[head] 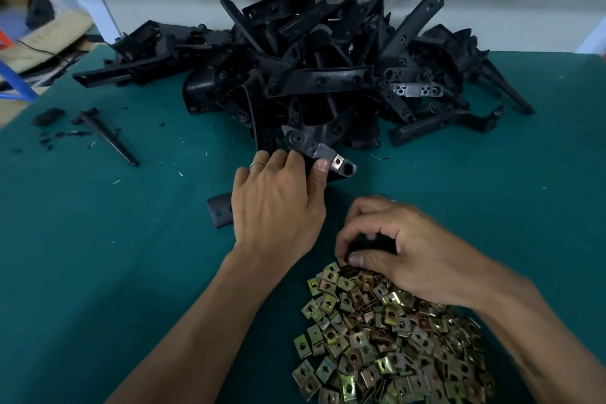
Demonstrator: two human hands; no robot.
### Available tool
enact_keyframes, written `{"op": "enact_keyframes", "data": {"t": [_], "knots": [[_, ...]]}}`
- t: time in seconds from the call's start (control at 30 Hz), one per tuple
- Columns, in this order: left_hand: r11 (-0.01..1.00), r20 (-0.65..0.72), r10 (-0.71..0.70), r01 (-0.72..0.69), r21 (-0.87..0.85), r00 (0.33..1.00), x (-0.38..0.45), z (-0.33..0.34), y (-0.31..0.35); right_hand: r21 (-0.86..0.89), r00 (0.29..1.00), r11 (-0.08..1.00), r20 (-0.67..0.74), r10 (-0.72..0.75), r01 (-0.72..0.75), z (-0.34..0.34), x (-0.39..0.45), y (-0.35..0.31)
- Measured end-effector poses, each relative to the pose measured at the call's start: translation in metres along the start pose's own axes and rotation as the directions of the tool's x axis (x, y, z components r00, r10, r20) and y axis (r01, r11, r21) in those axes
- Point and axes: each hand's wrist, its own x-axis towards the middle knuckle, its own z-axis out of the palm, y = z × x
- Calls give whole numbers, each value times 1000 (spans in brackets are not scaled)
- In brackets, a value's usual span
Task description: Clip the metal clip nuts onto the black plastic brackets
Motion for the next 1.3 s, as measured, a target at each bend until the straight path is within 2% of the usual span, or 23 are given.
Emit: {"op": "enact_keyframes", "data": {"t": [0.1, 0.17, 0.2, 0.27, 0.3, 0.33, 0.37, 0.47, 0.67, 0.8, 1.03, 1.3], "knots": [[998, -17, 45, -46, -50, 999, -1, 1, 0, 79, 1000, 997, -6, 8, -8, -5, -2, 2], [995, -38, 70, -72, -64, 997, -1, 0, 0, 304, 1000, 952, -18, -21, 26, -10, -4, 5], [993, -47, 90, -93, -66, 995, -2, 0, 1, 495, 998, 867, -45, -38, 56, -12, -4, 7], [982, -56, 157, -162, -94, 986, -3, -1, 1, 824, 989, 551, -151, -8, 130, -16, -5, 13], [971, -62, 202, -208, -120, 977, -4, -1, 2, 893, 977, 414, -211, 36, 177, -18, -5, 17], [956, -68, 247, -255, -148, 967, -5, -1, 2, 916, 961, 335, -263, 83, 222, -20, -4, 21], [939, -71, 289, -297, -172, 955, -5, -1, 2, 918, 945, 301, -304, 121, 257, -22, -4, 23], [897, -75, 384, -391, -203, 920, -6, -1, 2, 902, 914, 322, -359, 190, 287, -21, 0, 23], [862, -85, 447, -455, -223, 890, -5, 0, 2, 834, 858, 476, -439, 266, 279, -9, 7, 9], [856, -88, 466, -473, -209, 881, -5, -1, 1, 843, 834, 459, -451, 318, 281, -5, 9, 2], [854, -105, 470, -481, -196, 877, -6, 0, 1, 808, 826, 528, -470, 311, 261, 4, 15, 1], [858, -91, 465, -473, -201, 881, -6, 0, 2, 733, 755, 587, -588, 290, 345, 4, 16, -1]]}}
